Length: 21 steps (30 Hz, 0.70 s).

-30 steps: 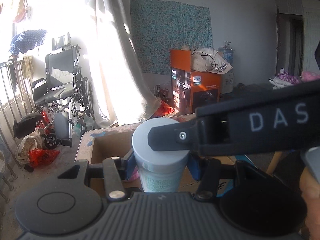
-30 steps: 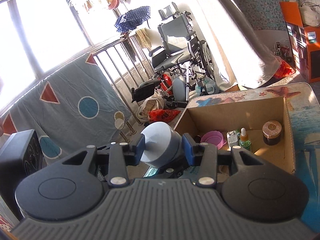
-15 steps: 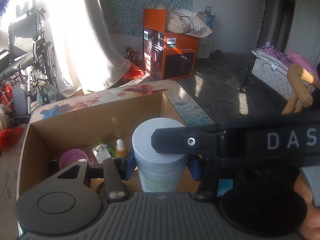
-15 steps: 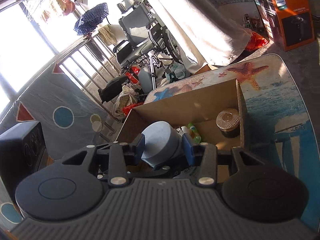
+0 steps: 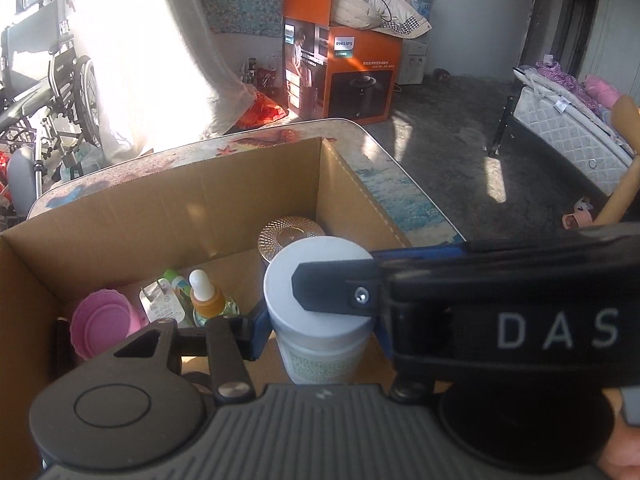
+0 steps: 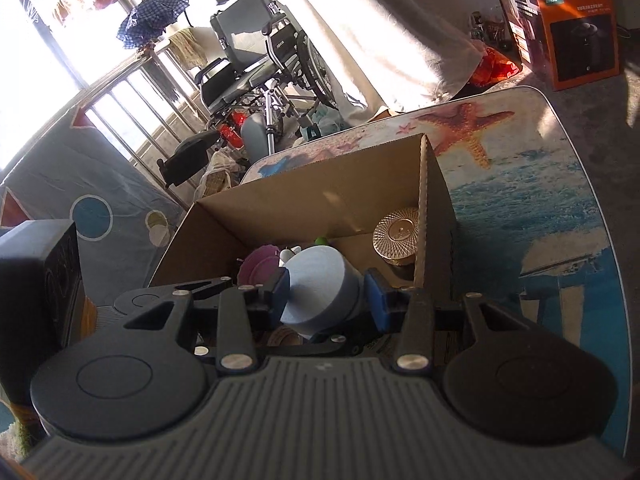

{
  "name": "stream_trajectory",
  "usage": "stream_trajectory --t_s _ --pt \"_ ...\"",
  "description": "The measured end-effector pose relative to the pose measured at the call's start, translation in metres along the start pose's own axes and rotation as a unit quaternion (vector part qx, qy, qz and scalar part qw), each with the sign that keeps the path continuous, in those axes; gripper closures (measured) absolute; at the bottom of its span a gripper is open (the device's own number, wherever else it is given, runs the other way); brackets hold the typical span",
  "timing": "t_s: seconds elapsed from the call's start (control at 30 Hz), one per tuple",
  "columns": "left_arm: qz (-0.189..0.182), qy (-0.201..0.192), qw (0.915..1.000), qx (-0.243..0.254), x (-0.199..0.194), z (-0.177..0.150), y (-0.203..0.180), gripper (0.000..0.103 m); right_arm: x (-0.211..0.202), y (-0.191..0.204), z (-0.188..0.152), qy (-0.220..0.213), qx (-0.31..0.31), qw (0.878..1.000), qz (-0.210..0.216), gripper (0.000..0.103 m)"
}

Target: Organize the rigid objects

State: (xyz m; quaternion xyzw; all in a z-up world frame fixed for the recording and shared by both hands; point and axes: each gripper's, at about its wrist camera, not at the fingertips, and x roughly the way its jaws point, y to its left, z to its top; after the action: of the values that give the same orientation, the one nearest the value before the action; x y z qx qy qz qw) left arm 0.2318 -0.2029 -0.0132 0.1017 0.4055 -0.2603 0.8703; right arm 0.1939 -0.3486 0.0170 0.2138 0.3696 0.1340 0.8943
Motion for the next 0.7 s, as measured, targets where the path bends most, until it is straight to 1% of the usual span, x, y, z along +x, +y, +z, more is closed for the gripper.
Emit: stream_trajectory --t_s 0.1,0.2,0.27,0.33,0.4,0.43,0.5,0.63,0.67,0.7 --pt "-0.001 0.006 1.0000 -0.001 0.005 -0.001 0.000 0.049 0.006 -0.004 0.000 0.004 -0.003 1.000 -0.001 0.061" --pt "-0.001 0.002 1.0000 0.008 0.005 -0.003 -0.003 0.048 0.007 -0.003 -0.002 0.005 -0.009 1.000 0.002 0.060" --pt "0.002 -0.006 0.9998 0.020 0.004 -0.002 -0.006 0.044 0.006 0.001 -0.003 0.001 -0.020 1.000 -0.003 0.054" --pt "0.006 -0.015 0.9995 0.026 -0.001 -0.002 -0.009 0.033 0.005 0.004 -0.003 -0.006 -0.029 1.000 -0.009 0.049" --pt "0.008 -0.027 0.9992 0.030 -0.008 -0.003 -0.011 0.030 -0.004 0.007 -0.003 -0.018 -0.032 0.999 -0.010 0.046" --pt "0.007 -0.032 0.9990 0.032 -0.013 -0.002 -0.012 0.026 -0.007 0.008 -0.003 -0.023 -0.030 0.999 -0.008 0.045" --pt "0.009 -0.041 0.9986 0.030 -0.025 -0.003 -0.013 0.022 -0.019 0.011 -0.003 -0.039 -0.025 0.999 -0.002 0.043" --pt "0.008 -0.056 0.9982 0.020 -0.058 -0.008 -0.013 0.021 -0.052 0.020 -0.005 -0.080 -0.019 0.997 0.010 0.037" --pt "0.006 -0.062 0.9979 0.018 -0.069 -0.011 -0.013 0.020 -0.065 0.024 -0.008 -0.095 -0.017 0.995 0.013 0.035" --pt "0.007 -0.067 0.9976 0.016 -0.076 -0.013 -0.012 0.017 -0.077 0.027 -0.010 -0.108 -0.016 0.994 0.018 0.034"
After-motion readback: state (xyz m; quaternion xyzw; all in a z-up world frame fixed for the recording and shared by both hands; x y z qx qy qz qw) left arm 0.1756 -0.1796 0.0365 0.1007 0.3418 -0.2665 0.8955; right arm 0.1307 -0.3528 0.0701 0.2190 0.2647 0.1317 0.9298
